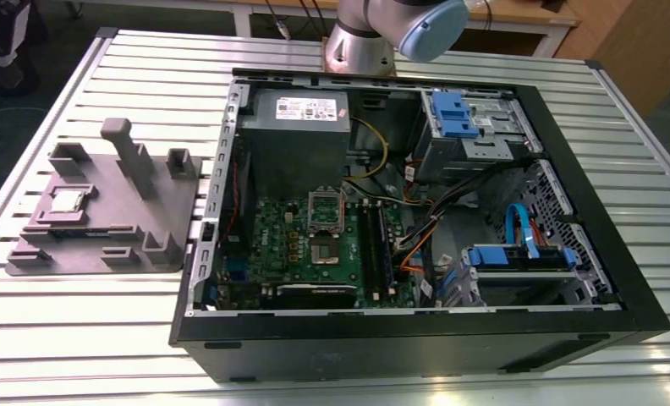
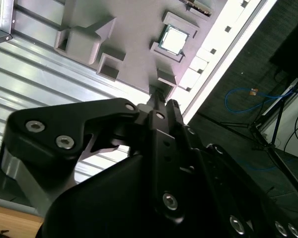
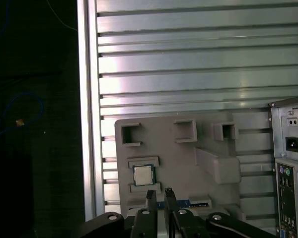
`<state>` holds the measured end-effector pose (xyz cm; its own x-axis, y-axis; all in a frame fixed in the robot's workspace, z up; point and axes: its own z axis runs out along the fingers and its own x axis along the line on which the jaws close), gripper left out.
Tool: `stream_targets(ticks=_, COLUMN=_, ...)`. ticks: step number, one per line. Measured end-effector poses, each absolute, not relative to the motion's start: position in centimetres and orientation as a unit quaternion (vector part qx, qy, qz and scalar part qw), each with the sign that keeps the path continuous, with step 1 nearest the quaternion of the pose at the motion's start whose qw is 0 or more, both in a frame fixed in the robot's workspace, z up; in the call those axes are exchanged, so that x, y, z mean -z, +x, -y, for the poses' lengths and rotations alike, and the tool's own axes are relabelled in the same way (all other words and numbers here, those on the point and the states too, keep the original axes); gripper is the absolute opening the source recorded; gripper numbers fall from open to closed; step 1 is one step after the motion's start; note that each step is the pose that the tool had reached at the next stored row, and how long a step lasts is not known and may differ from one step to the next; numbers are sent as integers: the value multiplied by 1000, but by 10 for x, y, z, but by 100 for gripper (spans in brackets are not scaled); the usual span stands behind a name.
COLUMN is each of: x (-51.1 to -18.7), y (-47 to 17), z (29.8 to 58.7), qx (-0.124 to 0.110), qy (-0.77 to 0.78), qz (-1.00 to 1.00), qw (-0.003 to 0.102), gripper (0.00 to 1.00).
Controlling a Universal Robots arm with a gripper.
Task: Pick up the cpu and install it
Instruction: 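Pick up the cpu and move it towards the insertion slot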
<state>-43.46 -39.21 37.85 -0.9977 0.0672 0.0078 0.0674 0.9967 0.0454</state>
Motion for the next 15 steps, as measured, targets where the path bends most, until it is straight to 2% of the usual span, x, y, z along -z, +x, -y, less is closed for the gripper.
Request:
stream_targets(ticks=1, x=-379, y=-435, z=392, qx=23, qy=-34, qz=999, qw=3, gripper=23)
stream_targets(ticks=2, x=-379, y=-435, z=392, qx=23, qy=-34, qz=999, qw=3, gripper=23)
stream_targets(ticks=3, x=-379, y=-435, z=392, qx=23, qy=-34, qz=999, qw=3, gripper=29)
stream_targets(ticks=4, x=-379, y=-435, z=392, qx=23, qy=-34, qz=999, qw=3, gripper=29)
stream_targets(ticks=6, x=-379, y=-435, z=392, qx=23, qy=-34, qz=999, qw=3, gripper=41)
stream_targets(ticks=7, x=-379, y=-435, z=392, qx=23, qy=-34, qz=999, qw=3, gripper=41)
stream_targets(ticks=8, x=-379, y=-435, z=392, qx=23, qy=-34, qz=999, qw=3, gripper=47)
stream_targets(ticks=15, x=-379, y=-435, z=392, qx=23, qy=-34, qz=999, qw=3, gripper=47)
